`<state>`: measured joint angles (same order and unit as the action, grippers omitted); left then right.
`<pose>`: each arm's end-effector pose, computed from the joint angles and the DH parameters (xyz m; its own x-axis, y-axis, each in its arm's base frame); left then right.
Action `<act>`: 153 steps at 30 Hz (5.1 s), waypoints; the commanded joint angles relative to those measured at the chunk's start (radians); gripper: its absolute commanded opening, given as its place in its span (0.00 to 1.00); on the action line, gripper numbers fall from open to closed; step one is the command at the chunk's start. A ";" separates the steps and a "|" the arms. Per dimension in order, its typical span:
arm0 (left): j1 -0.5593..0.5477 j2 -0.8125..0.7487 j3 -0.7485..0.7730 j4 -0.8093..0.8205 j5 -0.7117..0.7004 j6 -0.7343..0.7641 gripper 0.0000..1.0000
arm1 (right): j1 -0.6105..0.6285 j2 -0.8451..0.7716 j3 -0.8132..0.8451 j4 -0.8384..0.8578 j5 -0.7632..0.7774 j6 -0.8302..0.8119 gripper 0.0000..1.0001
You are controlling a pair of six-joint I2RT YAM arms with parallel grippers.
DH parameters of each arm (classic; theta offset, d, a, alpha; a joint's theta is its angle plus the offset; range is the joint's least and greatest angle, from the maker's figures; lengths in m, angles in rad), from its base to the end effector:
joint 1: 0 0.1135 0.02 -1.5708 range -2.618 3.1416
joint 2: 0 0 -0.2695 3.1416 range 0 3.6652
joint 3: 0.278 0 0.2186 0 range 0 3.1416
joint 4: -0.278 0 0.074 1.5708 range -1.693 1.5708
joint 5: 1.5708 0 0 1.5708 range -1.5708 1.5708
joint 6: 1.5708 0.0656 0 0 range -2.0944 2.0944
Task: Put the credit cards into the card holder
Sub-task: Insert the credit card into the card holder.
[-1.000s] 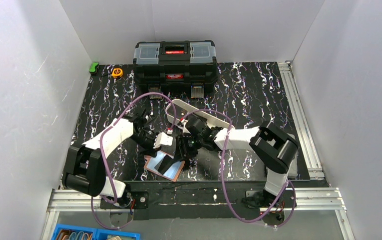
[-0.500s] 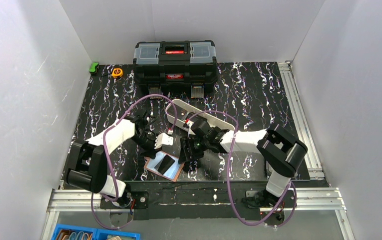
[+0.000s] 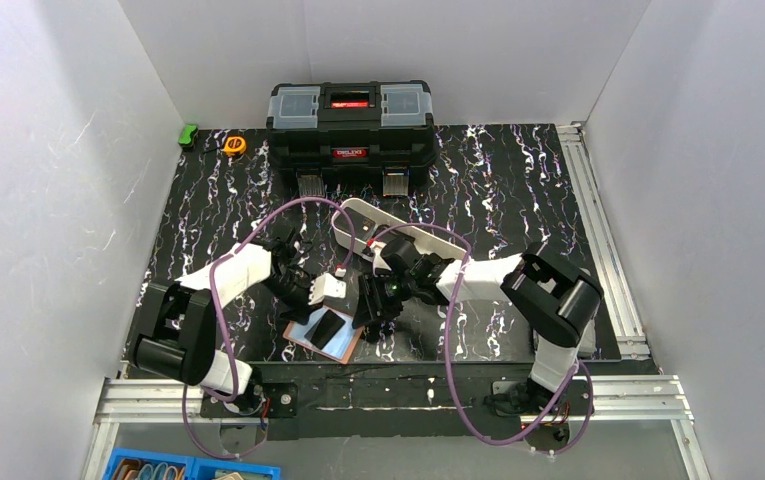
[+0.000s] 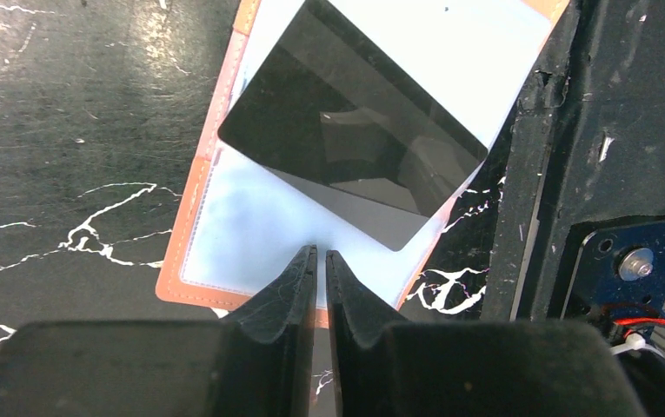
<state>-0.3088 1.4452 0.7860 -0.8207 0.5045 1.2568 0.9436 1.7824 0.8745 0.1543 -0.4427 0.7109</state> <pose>0.1819 -0.0913 0.1687 -0.0002 0.8740 -0.4859 0.9975 -0.0344 -0.0623 0.1829 0.3002 0.1570 -0.9013 -0.2388 -0.3613 -0.4313 0.5717 0.6980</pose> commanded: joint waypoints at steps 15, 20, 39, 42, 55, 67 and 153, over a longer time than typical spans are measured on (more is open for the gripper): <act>0.008 -0.050 0.126 -0.103 0.127 -0.119 0.11 | -0.002 0.003 0.054 -0.055 0.052 0.006 0.12; 0.016 -0.054 0.223 -0.192 0.140 -0.143 0.20 | 0.002 -0.075 0.055 -0.196 0.187 -0.046 0.15; 0.474 0.102 0.422 -0.463 0.133 -0.141 0.26 | 0.335 -0.038 0.367 -0.382 0.644 -0.494 0.60; 0.521 0.115 0.459 -0.505 0.145 -0.159 0.28 | 0.359 0.047 0.476 -0.400 0.621 -0.542 0.61; 0.666 0.248 0.681 -0.610 0.150 -0.206 0.30 | 0.417 0.320 0.760 -0.488 0.569 -0.701 0.65; 0.673 0.227 0.667 -0.593 0.166 -0.198 0.30 | 0.468 0.379 0.755 -0.521 0.576 -0.751 0.67; 0.205 0.234 0.181 -0.008 0.098 -0.344 0.20 | 0.078 0.030 0.256 -0.179 0.396 -0.153 0.57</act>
<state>-0.0917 1.7020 0.9531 -0.8490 0.6022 0.9173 1.0279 1.7916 1.0847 -0.0586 -0.0700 0.5518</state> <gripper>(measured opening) 0.203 0.561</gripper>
